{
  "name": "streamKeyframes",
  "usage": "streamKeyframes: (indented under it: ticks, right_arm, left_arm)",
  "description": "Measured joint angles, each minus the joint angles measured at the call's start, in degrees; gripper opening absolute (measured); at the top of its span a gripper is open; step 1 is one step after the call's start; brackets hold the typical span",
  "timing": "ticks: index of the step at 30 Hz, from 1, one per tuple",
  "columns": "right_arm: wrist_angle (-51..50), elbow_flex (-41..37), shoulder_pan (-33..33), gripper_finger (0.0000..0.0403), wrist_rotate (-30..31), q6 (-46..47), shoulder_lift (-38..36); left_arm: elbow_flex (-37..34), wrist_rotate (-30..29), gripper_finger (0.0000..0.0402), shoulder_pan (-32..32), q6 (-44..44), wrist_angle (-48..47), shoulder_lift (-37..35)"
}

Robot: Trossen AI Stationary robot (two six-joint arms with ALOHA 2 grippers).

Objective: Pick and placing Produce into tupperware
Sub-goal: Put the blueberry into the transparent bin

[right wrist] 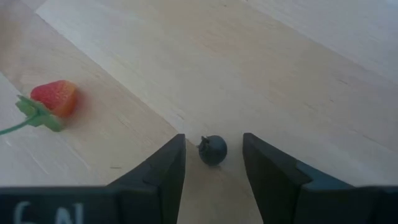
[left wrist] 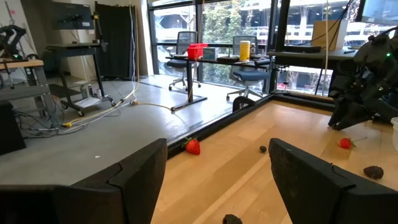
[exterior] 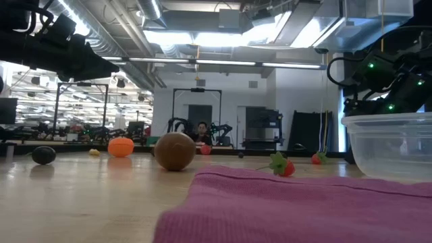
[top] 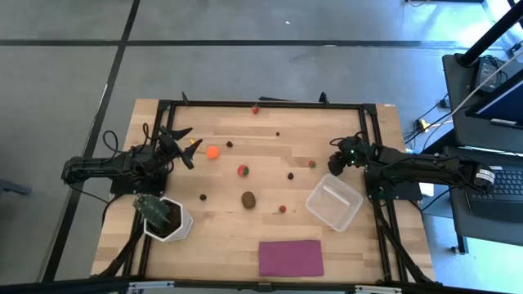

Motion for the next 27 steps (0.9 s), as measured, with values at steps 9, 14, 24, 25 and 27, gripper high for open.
streamKeyframes:
  ticks: [9, 14, 24, 25, 27]
  right_arm:
    - [-0.45, 0.01, -0.02, 0.0136, 0.66, 0.95, 0.0]
    - [-1.0, 0.01, -0.04, 0.01, 1.22, 1.57, 0.0]
    - [-1.19, 0.06, -0.06, 0.0084, 1.72, 7.26, 0.0]
    - [-1.18, 0.06, -0.04, 0.0084, 1.79, 7.98, 0.0]
    - [-1.16, 0.06, -0.04, 0.0084, 1.99, 9.47, 0.0]
  left_arm:
    - [0.0, 0.0, 0.0274, -0.01, 0.01, 0.0, -0.01]
    - [0.0, 0.0, 0.0274, -0.01, 0.01, 0.0, -0.01]
    - [0.0, 0.0, 0.0274, 0.0, -0.08, 0.0, 0.0]
    - [0.0, 0.0, 0.0274, 0.0, -0.08, 0.0, 0.01]
    - [0.0, 0.0, 0.0274, 0.0, -0.1, 0.0, -0.01]
